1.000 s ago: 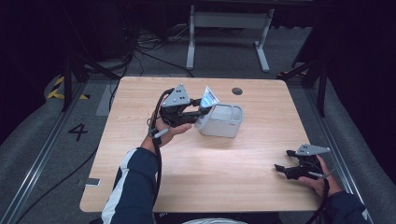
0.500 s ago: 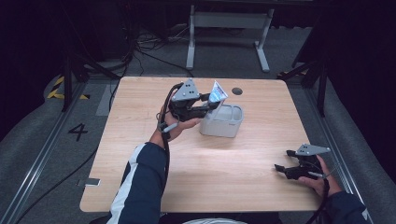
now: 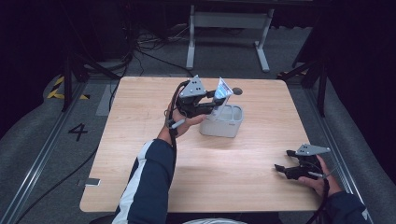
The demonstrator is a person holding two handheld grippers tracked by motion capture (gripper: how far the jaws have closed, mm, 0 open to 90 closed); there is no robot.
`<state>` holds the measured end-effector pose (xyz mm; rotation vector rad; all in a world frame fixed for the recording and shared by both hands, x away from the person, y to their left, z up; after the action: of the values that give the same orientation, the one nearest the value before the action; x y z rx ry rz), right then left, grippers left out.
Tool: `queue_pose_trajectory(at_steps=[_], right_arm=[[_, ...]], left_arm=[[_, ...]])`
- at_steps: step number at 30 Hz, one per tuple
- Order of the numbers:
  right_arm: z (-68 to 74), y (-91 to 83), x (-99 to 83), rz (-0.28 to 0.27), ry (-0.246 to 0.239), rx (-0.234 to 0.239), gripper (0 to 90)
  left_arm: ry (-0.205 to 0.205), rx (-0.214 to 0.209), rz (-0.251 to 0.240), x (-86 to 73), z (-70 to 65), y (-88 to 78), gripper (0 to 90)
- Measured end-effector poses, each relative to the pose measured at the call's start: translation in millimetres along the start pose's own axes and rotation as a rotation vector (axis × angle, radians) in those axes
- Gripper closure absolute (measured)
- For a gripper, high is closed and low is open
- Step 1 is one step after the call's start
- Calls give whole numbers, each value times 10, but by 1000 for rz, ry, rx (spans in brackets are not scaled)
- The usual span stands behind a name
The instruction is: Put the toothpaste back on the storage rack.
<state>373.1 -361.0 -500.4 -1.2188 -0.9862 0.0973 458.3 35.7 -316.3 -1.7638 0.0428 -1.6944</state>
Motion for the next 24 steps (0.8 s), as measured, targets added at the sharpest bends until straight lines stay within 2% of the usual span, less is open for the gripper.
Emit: queue_pose_trajectory(at_steps=[4, 9, 15, 22, 24], right_arm=[[0, 0, 0, 0, 0, 0, 145], [0, 0, 0, 0, 0, 0, 145], [1, 0, 0, 0, 0, 0, 145], [0, 0, 0, 0, 0, 0, 145], [0, 0, 0, 0, 0, 0, 145]], left_arm=[[-9, 4, -8, 12, 17, 64, 661], [-17, -14, -5, 41, 37, 165, 661], [-23, -19, 14, 67, 67, 333, 660], [-20, -14, 18, 32, 102, 437, 659], [-32, -10, 17, 21, 110, 454, 659]])
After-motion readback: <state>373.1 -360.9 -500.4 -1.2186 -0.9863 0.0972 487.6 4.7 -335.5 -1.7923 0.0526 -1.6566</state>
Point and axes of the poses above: each handheld gripper's, and its own axes: y roughly forward along the jaws, x roughly out of its top, z roughly to its left, the point moved 2 cm from there along y, roughly forward along the jaws, and after that the axes turned 12 degrees about z, right-handed, at the moved point
